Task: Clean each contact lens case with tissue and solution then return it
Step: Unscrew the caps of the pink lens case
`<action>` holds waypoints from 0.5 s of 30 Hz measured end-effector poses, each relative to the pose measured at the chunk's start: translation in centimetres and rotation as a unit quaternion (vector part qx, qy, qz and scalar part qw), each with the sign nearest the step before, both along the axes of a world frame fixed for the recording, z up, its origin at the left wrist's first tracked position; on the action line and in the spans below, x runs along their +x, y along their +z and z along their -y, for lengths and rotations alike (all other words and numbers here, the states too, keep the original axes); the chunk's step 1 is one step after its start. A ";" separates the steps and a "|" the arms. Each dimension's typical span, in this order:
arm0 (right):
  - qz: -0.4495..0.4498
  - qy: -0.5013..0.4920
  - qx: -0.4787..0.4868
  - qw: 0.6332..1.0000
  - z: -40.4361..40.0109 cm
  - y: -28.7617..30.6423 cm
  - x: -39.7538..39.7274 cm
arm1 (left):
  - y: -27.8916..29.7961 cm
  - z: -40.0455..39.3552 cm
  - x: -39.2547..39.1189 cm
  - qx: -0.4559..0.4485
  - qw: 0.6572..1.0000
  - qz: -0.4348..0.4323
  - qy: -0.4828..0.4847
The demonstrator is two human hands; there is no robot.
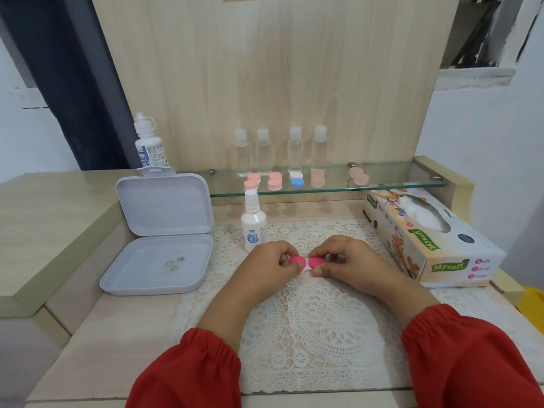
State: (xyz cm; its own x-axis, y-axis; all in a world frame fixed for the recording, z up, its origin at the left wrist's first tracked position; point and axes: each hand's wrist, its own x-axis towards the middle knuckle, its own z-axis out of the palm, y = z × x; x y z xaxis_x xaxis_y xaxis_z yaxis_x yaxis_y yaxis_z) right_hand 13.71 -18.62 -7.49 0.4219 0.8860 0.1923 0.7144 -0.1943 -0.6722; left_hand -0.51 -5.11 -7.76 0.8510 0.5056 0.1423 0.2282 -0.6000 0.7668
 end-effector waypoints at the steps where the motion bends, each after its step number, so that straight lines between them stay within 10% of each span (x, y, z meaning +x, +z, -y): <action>1: -0.003 0.000 0.001 1.000 0.0 0.0 0.0 | 0.1 0.0 0.0 -0.008 1.000 0.010 0.006; 15: 0.000 0.000 0.000 1.000 -0.1 0.0 0.1 | 0.0 0.2 0.9 0.156 0.986 -0.025 0.043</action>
